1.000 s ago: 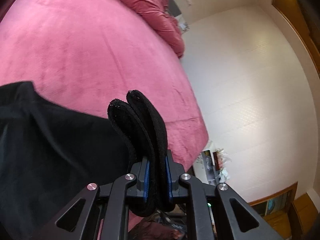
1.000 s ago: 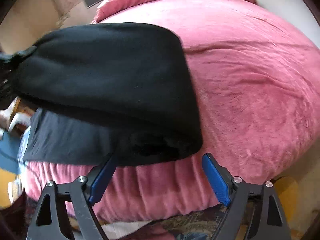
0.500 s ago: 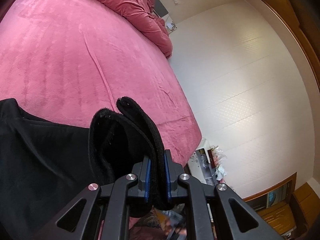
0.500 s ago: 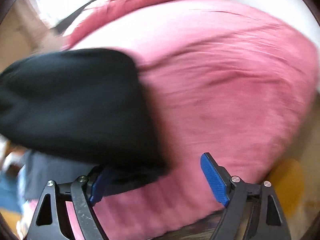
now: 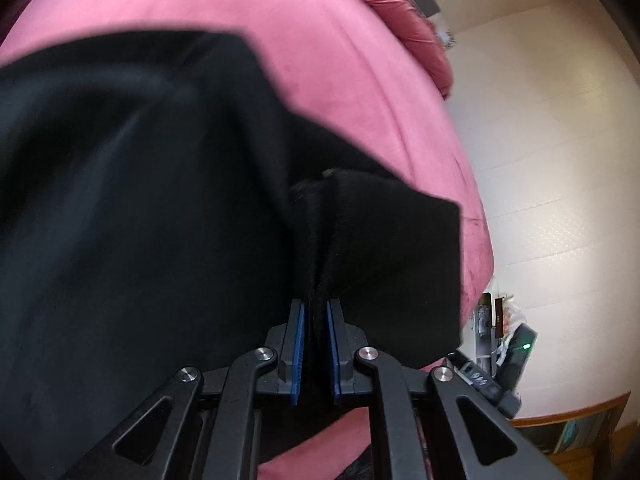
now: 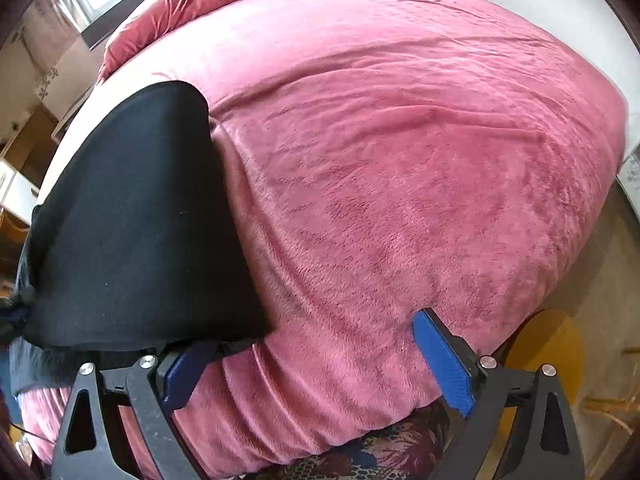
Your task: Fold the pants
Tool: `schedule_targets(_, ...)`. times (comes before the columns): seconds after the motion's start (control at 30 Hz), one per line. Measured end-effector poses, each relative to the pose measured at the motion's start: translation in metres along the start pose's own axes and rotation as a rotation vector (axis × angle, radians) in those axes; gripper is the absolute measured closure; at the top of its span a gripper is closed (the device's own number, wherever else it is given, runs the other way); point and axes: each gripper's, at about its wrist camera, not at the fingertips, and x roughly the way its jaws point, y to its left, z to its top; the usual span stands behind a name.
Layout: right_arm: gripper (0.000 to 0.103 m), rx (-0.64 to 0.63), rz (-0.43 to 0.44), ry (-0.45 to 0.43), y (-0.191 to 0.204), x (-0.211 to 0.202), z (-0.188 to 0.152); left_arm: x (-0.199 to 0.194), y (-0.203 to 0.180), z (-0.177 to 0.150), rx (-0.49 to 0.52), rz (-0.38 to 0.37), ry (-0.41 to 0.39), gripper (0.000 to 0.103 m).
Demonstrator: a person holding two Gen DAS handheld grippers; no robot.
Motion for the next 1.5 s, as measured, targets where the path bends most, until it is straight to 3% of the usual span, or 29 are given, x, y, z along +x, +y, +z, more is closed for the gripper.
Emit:
schedule_targets(0.2,0.007,-0.093,-0.036,0.023,0.007,-0.014,-0.002,-0.001,0.006,-0.012,-0.003,-0.001,-0.03,0.092)
schedule_targets(0.33,0.008,-0.204,-0.058,0.002,0.011,-0.047,-0.006,-0.006,0.011,-0.014,-0.017,-0.003,-0.041,0.092)
schedule_targets(0.47,0.016,-0.234,0.071,-0.083,0.023,-0.081,0.005,-0.011,0.0,-0.024,0.03,0.035,-0.067,0.092)
schedule_targets(0.53,0.022,-0.264,0.147,-0.121,0.047,-0.088,0.018,-0.013,-0.006,-0.028,0.047,0.051,-0.077,0.092)
schedule_targets(0.57,0.027,-0.287,0.177,-0.131,0.061,-0.085,0.025,-0.014,-0.007,-0.03,0.052,0.055,-0.079,0.092)
schedule_targets(0.67,0.028,-0.338,0.24,-0.157,0.105,-0.071,0.048,-0.013,-0.013,-0.032,0.062,0.077,-0.083,0.092)
schedule_targets(0.83,0.027,-0.294,0.19,-0.108,0.144,-0.008,0.084,-0.003,-0.015,-0.031,0.052,0.086,-0.089,0.092)
schedule_targets(0.93,0.021,-0.284,0.15,-0.009,0.153,0.034,0.093,-0.002,-0.014,-0.039,0.053,0.084,-0.091,0.092)
schedule_targets(0.97,0.019,-0.3,0.133,-0.017,0.156,0.038,0.091,-0.003,-0.014,-0.04,0.052,0.086,-0.096,0.092)
schedule_targets(1.1,0.017,-0.375,0.072,-0.069,0.171,0.032,0.078,-0.007,-0.011,-0.039,0.008,0.069,-0.098,0.084)
schedule_targets(1.3,0.016,-0.379,0.064,-0.123,0.174,0.019,0.066,-0.043,0.01,-0.054,-0.101,0.136,-0.126,0.077)
schedule_targets(1.5,0.016,-0.407,0.081,-0.202,0.176,-0.009,0.05,-0.112,0.059,-0.081,-0.304,0.169,-0.259,0.073)
